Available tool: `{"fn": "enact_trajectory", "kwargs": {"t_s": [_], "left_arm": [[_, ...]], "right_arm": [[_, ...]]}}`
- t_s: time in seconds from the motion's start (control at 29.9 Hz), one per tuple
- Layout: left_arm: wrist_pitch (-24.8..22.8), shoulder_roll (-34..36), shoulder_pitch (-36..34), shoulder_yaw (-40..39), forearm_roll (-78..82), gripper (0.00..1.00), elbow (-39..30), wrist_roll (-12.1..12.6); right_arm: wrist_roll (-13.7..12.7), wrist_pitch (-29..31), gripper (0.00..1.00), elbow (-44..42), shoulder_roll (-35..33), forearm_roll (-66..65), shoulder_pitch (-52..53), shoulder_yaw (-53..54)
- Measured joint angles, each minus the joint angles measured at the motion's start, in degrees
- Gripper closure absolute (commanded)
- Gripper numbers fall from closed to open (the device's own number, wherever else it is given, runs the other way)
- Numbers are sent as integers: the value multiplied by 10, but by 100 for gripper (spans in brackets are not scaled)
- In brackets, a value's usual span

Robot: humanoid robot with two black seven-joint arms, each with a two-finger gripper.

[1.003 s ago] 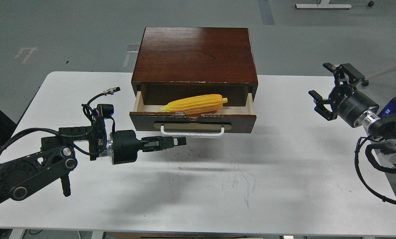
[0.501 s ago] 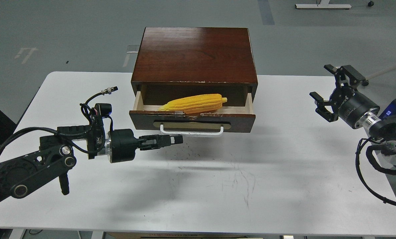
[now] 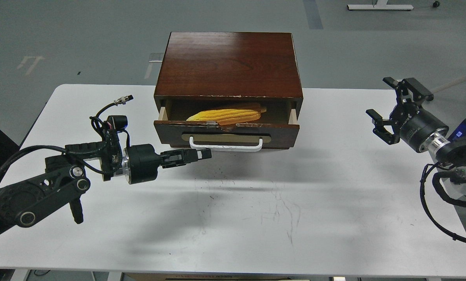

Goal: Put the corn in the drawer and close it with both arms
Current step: 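Push the drawer shut with the left gripper toward the box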

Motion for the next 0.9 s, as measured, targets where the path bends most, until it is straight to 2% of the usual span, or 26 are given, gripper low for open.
{"fn": "enact_trajectory", "kwargs": {"t_s": [0.53, 0.9], "left_arm": [[30, -13, -5, 1, 0, 100, 26, 6], [33, -38, -21, 1, 0, 100, 64, 7]], "right_arm": [[0, 0, 2, 0, -3, 0, -8, 4], [0, 0, 2, 0, -12, 0, -13, 6]]}}
